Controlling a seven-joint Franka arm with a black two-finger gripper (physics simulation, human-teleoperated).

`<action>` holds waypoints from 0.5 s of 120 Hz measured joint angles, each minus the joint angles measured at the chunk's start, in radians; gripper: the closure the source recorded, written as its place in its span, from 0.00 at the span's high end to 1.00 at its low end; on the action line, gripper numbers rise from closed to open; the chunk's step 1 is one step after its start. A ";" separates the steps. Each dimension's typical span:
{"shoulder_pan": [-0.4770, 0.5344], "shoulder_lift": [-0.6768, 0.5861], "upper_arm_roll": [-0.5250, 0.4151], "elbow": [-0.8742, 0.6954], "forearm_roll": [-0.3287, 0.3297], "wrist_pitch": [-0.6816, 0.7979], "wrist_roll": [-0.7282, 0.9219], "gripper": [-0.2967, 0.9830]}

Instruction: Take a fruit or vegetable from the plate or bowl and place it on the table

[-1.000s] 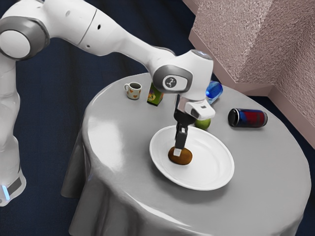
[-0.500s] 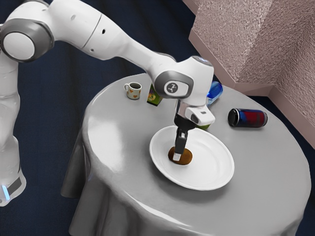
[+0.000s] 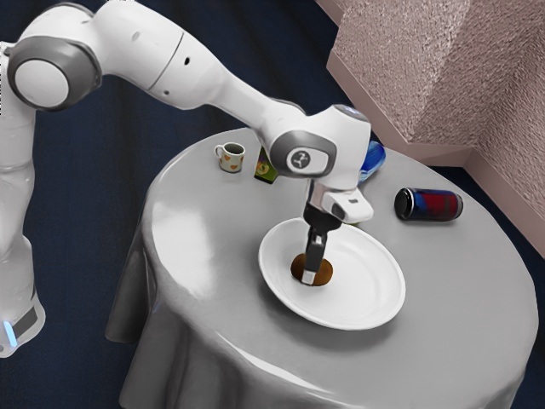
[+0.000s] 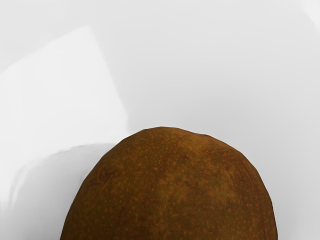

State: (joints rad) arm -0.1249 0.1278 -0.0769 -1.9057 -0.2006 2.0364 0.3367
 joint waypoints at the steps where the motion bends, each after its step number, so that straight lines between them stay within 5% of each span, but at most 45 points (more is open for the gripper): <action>1: 0.000 0.001 0.000 0.000 0.000 0.001 0.001 0.77; 26: 0.001 0.013 0.001 0.000 -0.004 0.013 0.014 0.76; 44: 0.001 0.019 0.001 0.000 -0.021 0.019 0.017 0.56; 60: 0.013 0.024 0.001 0.000 -0.024 0.023 0.020 0.58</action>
State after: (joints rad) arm -0.1119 0.1516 -0.0758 -1.9053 -0.2251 2.0590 0.3562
